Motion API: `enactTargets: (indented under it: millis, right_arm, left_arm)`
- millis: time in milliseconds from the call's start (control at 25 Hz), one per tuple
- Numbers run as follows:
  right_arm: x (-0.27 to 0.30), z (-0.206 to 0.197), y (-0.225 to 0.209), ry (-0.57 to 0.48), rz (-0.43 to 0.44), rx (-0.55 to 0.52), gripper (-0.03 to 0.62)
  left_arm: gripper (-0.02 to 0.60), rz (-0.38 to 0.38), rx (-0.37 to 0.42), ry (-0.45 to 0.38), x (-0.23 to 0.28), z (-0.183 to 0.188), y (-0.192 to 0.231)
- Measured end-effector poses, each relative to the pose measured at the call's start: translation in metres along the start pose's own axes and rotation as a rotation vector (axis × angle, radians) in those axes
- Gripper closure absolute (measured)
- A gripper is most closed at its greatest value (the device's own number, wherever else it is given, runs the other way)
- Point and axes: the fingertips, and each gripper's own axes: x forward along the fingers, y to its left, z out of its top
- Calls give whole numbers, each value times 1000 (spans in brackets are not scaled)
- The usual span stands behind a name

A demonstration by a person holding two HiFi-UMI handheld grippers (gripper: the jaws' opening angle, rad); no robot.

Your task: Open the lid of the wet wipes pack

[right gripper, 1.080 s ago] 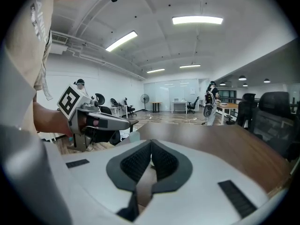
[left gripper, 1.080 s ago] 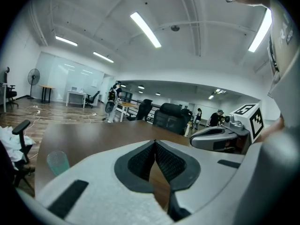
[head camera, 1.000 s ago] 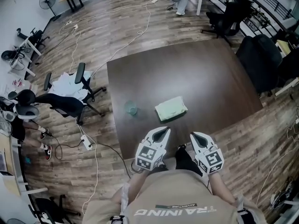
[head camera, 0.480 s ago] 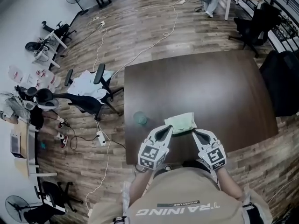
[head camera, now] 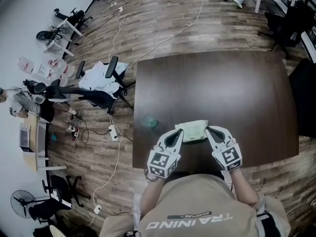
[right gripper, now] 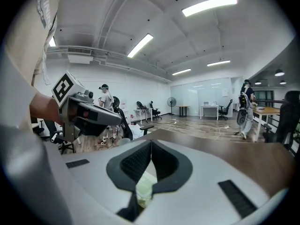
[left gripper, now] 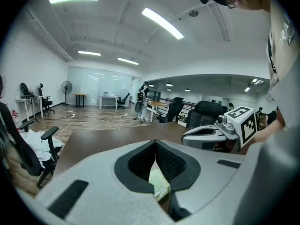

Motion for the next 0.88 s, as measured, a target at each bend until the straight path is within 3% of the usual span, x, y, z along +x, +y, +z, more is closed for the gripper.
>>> enactTargets:
  millis: [280, 600, 880]
  right_arm:
    - [29, -11, 9, 33, 26, -12, 580]
    - [27, 0, 26, 56, -87, -38, 579]
    - [30, 0, 32, 119, -169, -69, 579]
  left_arm:
    - [572, -9, 4, 13, -1, -13, 15]
    - [572, -76, 14, -43, -12, -14, 33]
    - [572, -156, -19, -25, 0, -34, 51]
